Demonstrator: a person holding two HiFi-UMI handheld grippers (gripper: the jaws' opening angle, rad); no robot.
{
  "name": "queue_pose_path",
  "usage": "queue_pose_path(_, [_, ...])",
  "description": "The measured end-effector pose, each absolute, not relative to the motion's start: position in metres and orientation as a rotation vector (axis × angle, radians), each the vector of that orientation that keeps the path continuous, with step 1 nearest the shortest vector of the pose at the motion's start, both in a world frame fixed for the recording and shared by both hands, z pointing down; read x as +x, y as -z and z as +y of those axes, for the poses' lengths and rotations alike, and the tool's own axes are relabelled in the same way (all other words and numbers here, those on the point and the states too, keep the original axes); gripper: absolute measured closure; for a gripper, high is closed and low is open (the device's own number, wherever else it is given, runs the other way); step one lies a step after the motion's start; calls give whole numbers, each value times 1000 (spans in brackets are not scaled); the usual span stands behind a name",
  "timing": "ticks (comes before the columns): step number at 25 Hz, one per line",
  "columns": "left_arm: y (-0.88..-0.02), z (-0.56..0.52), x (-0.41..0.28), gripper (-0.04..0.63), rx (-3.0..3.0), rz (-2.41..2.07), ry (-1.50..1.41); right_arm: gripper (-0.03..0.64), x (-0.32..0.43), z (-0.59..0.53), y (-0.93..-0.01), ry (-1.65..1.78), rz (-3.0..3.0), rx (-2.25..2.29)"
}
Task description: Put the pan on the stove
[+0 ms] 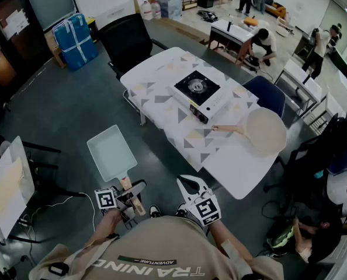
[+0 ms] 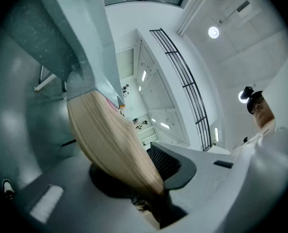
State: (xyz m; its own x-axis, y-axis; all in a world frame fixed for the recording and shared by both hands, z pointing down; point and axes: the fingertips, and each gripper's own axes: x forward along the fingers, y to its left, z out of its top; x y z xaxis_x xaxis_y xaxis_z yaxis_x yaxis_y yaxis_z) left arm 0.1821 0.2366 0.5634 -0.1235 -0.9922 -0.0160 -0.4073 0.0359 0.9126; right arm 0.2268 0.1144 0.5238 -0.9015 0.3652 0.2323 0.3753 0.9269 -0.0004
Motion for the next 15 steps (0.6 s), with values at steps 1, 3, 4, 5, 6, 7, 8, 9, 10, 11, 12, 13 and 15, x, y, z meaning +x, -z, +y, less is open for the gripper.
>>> queue_pose_path(1, [-562, 238, 184, 488, 1432, -1605, 1072, 618, 228, 119, -525, 51, -2848, -562])
queue_pose_path(3, [-561, 244, 189, 486, 1411, -1583, 1074, 618, 232, 129, -528, 25, -2833, -569])
queue_pose_path(4, [-562, 248, 192, 487, 1407, -1579, 1064, 618, 234, 132, -528, 16, -2833, -568])
queue_pose_path(5, [-563, 251, 193, 486, 1409, -1580, 1047, 618, 233, 135, -528, 10, -2838, -564])
queue_pose_path(6, [-564, 254, 193, 486, 1412, -1583, 1029, 618, 232, 135, -528, 8, -2846, -557])
queue_pose_path(7, [-564, 255, 194, 487, 1414, -1584, 1014, 618, 230, 134, -526, 9, -2854, -547])
queue_pose_path(8, [-564, 256, 194, 487, 1418, -1584, 1004, 618, 228, 132, -525, 12, -2858, -533])
queue_pose_path(9, [-563, 256, 195, 486, 1425, -1582, 998, 618, 227, 131, -525, 15, -2859, -517])
queue_pose_path(10, [-561, 256, 196, 486, 1436, -1579, 992, 618, 227, 130, -525, 14, -2857, -504])
queue_pose_path(11, [-559, 256, 197, 486, 1447, -1575, 986, 618, 227, 131, -524, 9, -2854, -497])
queue_pose_path(12, [-558, 256, 197, 486, 1458, -1570, 979, 618, 227, 131, -525, 2, -2854, -492])
queue_pose_path(13, [-558, 255, 196, 486, 1468, -1564, 975, 618, 227, 131, -526, -5, -2856, -486])
queue_pose_path(15, [-558, 254, 193, 486, 1488, -1549, 976, 618, 225, 133, -527, -11, -2864, -472])
